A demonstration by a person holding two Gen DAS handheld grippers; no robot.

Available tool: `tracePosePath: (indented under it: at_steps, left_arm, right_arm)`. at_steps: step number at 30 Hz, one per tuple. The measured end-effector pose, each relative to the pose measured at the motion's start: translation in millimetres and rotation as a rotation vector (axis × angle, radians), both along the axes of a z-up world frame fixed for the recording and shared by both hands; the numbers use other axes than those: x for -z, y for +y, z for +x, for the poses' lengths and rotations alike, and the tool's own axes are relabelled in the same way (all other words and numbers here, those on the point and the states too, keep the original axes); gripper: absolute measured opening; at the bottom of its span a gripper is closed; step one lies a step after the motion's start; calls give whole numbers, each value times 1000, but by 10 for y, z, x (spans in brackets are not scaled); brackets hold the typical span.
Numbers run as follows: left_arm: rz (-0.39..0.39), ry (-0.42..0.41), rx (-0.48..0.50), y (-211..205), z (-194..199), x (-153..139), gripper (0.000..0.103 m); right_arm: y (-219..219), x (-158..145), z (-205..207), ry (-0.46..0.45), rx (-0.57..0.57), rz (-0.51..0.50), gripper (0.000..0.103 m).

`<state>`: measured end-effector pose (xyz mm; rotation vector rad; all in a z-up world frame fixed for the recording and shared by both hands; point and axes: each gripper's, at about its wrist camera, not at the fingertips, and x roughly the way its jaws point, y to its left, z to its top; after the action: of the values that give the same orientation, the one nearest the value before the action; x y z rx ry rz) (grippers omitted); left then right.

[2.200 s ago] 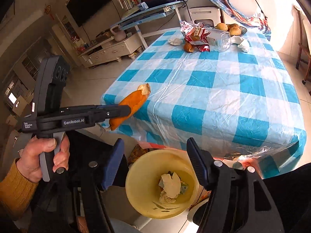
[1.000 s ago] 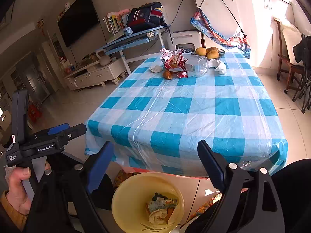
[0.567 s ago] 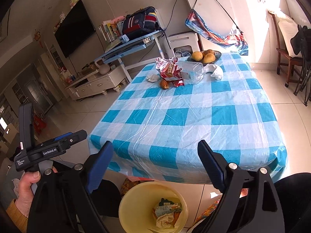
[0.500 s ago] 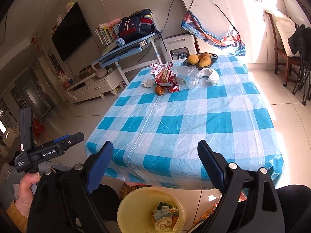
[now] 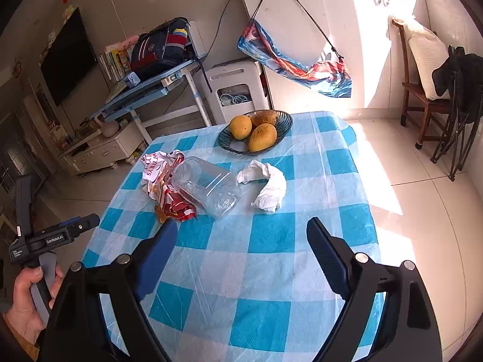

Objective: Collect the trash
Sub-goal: 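Grasp the white tissue with the left tool while the right grasps the red-white snack bag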

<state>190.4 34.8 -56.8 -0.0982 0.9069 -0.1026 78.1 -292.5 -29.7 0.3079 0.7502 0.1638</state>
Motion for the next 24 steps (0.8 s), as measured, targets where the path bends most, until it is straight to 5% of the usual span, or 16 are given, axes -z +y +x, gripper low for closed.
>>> tracePosePath:
  at_steps: [3,10,12,22,24]
  left_arm:
    - [8,9,1,-45,311,85,96]
    - [13,1,-7,-99,890,163,96]
    - [2,5,-9,-97,1014,191,96]
    - [35,30,31,-271,1319,337,96]
    - [29,37,35,-292,1305,372,91]
  right_arm:
    - [76,-39,29,-41,-59,31,84]
    - [727,-102,250,-111,-285,-112,81]
    - [910,-23,347,-80,-339,-143,68]
    - [1178,268,655,14,-359,-187,42]
    - [1205,322,714,31,-362,-173,19]
